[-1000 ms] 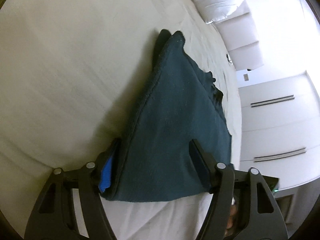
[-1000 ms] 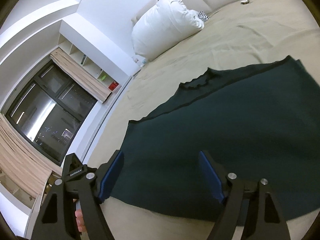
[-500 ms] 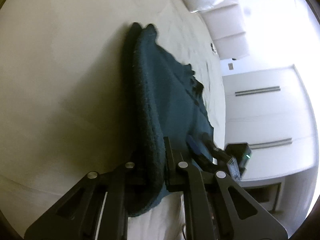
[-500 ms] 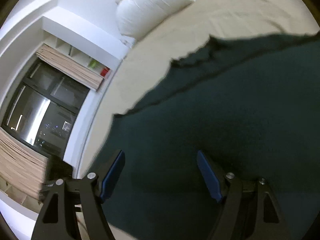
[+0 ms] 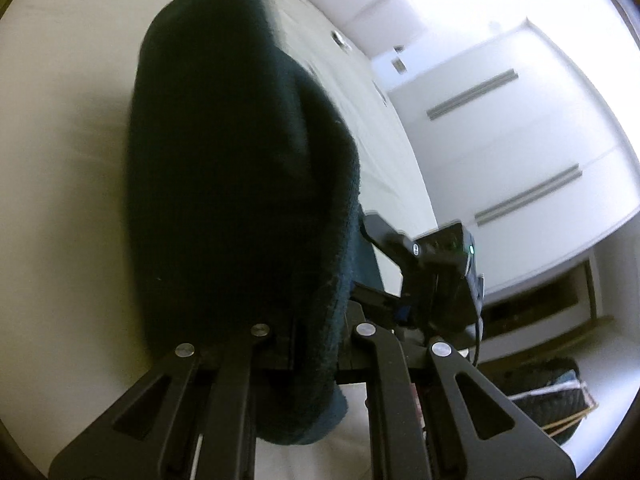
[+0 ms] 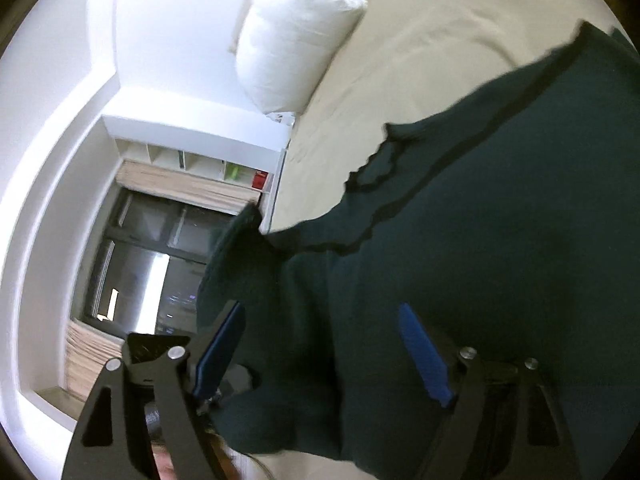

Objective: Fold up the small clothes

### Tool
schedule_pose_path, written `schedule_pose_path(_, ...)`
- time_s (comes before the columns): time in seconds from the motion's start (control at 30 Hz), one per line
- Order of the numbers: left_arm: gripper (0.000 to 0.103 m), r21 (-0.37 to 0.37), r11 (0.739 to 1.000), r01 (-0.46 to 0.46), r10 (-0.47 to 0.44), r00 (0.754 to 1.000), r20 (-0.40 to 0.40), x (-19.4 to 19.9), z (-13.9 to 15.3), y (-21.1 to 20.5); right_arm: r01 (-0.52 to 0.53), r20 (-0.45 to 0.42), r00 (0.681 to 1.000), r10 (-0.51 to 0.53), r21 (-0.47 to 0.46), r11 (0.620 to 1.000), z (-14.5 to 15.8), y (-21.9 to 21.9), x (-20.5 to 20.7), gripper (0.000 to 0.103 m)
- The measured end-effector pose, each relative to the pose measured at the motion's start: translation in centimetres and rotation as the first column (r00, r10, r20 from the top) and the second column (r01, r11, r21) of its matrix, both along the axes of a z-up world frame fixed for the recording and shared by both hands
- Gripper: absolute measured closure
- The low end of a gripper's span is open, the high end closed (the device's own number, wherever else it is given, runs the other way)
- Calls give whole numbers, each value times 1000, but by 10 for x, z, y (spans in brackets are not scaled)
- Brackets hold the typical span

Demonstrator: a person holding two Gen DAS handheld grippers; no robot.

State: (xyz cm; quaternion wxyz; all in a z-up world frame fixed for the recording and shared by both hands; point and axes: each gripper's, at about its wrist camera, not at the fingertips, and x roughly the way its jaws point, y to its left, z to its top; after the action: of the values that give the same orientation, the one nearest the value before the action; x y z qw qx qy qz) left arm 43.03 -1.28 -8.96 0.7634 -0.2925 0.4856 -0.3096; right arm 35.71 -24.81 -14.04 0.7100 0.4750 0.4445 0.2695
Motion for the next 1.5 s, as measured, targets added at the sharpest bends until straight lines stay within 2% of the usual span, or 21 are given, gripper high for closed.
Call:
schedule_pose_path(0.07, 93, 17, 999, 43, -43, 999, 9, 8, -11, -38, -9, -30, 999, 10, 45, 999, -8, -12, 6, 18)
schedule_pose_path(0.13, 93, 38, 997, 61, -60, 998, -22, 13, -27, -57, 10, -55, 998, -6, 77, 997, -14, -23, 9, 19)
schedule_pose_path(0.2, 89, 42, 996, 80, -76, 994, -76, 16, -43, -69, 33, -55, 998, -27, 105, 994, -15, -32, 12, 19)
schedule_pose_path(0.23, 84, 23, 996, 88, -86, 993, -82, 14, -46, -70, 40, -51, 998, -34, 111, 993, -14, -36, 12, 19)
schedule_pose_path(0.3, 69, -6, 993, 115, -115, 992, -43, 7, -39, -69, 35, -52, 998, -30, 102, 994, -14, -38, 13, 19)
schedule_pose_path(0.33, 43, -13, 990, 139, -139, 990, -3, -1, -29, -67, 33, -53, 998, -28, 98, 995, -13, -38, 12, 19)
schedule_pose_path(0.37, 24, -25, 988, 152, -151, 988, 37, -8, -20, -63, 29, -53, 998, -25, 89, 996, -12, -37, 12, 19)
schedule_pose_path(0.47, 23, -73, 983, 167, -151, 972, 181, -34, 7, -38, 18, -56, 998, -15, 44, 999, -8, -33, 14, 19)
schedule_pose_path(0.5, 23, -58, 987, 151, -135, 967, 216, -36, 14, -27, 0, -57, 998, 0, 0, 1000, -4, -28, 15, 19)
schedule_pose_path(0.57, 23, -10, 995, 99, -93, 964, 248, -56, 16, -9, -39, -72, 997, 32, -95, 995, 1, -17, 18, 19)
schedule_pose_path(0.63, 23, 3, 999, 54, -54, 975, 214, -53, 6, 6, -82, -83, 995, 64, -229, 970, 4, -4, 24, 26)
schedule_pose_path(0.7, 23, -9, 1000, 17, -15, 982, 188, -47, -1, 11, -125, -84, 991, 102, -342, 931, 10, 15, 28, 37)
schedule_pose_path(0.73, 23, -7, 1000, 9, -8, 983, 181, -46, -6, 14, -134, -87, 990, 110, -368, 920, 10, 20, 29, 41)
schedule_pose_path(0.77, 23, 4, 1000, 7, -8, 985, 175, -45, -11, 14, -143, -93, 989, 116, -391, 909, 10, 23, 31, 53)
schedule_pose_path(0.8, 23, 12, 1000, 7, -9, 985, 172, -44, -12, 9, -150, -105, 988, 116, -420, 895, 9, 25, 33, 71)
schedule_pose_path(0.83, 23, 23, 1000, 11, -14, 986, 165, -45, -15, 12, -150, -111, 987, 112, -434, 888, 8, 25, 33, 80)
schedule_pose_path(0.87, 23, 30, 999, 13, -17, 988, 153, -46, -17, 14, -144, -111, 988, 105, -449, 882, 8, 24, 32, 85)
schedule_pose_path(1.03, 23, 36, 999, 14, -19, 990, 141, -52, -17, 25, -83, -49, 996, 68, -501, 862, 25, 3, 19, 88)
schedule_pose_path(1.17, 23, 43, 999, 20, -26, 990, 140, -52, -14, 25, 19, 5, 1000, -19, -506, 862, 43, -47, 4, 88)
schedule_pose_path(1.37, 23, 60, 997, 49, -57, 989, 134, -49, -17, 12, 73, -6, 996, -92, -547, 834, 39, -104, -16, 88)
schedule_pose_path(1.5, 23, 96, 992, 85, -99, 984, 150, -52, -14, 1, 120, 6, 990, -137, -533, 838, 34, -126, -30, 89)
